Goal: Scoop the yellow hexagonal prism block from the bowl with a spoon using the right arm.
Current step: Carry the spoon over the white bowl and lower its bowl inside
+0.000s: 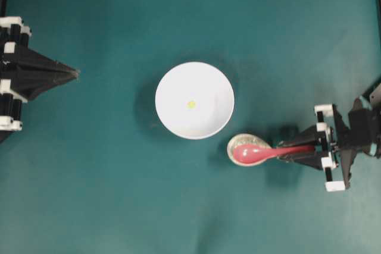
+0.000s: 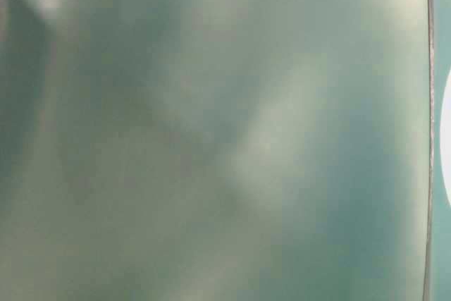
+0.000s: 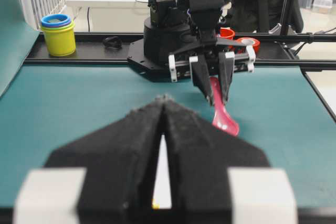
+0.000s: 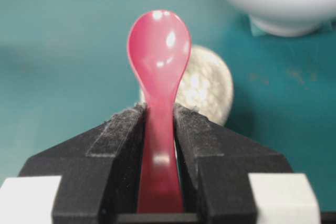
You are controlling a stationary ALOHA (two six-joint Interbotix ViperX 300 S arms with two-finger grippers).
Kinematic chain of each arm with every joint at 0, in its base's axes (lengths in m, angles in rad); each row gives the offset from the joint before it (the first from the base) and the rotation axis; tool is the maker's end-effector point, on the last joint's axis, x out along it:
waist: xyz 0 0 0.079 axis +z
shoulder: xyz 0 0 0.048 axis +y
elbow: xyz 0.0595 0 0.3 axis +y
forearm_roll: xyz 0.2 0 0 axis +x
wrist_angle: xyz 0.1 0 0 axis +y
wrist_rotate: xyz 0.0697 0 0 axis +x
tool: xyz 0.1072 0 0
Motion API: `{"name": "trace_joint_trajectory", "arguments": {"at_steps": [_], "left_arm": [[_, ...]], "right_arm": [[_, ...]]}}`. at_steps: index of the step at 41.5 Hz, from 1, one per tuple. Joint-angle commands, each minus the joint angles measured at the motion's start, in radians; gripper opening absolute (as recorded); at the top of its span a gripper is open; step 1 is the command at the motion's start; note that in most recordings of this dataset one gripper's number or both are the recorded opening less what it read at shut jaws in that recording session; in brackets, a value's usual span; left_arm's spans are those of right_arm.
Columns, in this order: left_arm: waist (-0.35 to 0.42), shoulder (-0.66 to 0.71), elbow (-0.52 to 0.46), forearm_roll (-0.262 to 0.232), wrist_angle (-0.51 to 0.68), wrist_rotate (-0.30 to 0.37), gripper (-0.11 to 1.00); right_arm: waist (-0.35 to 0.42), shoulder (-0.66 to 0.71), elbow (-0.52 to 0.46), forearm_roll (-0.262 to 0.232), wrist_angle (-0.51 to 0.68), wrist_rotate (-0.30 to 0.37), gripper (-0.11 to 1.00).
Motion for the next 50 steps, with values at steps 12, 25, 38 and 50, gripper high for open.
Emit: {"name": "trace_joint_trajectory", "arguments": {"at_steps": [12, 25, 38, 50], "left_arm": [[0.003, 0.008, -0.017, 0.002, -0.009, 0.000, 0.01], [0.003, 0.008, -0.017, 0.002, -0.003, 0.000, 0.01], [0.003, 0.008, -0.017, 0.002, -0.008, 0.000, 0.01], [0.003, 0.005, -0.017, 0.002, -0.009, 0.000, 0.02]], "right_arm": [[-0.221, -0.364, -0.083, -0.002, 0.417, -0.222, 0.23], [-0.482, -0.491, -0.267, -0.002, 0.896, -0.397, 0.23], [-0.634, -0.405, -0.451, -0.008, 1.218, -0.403, 0.23], [-0.727, -0.293, -0.624, -0.008, 1.500, -0.394, 0.23]]}}
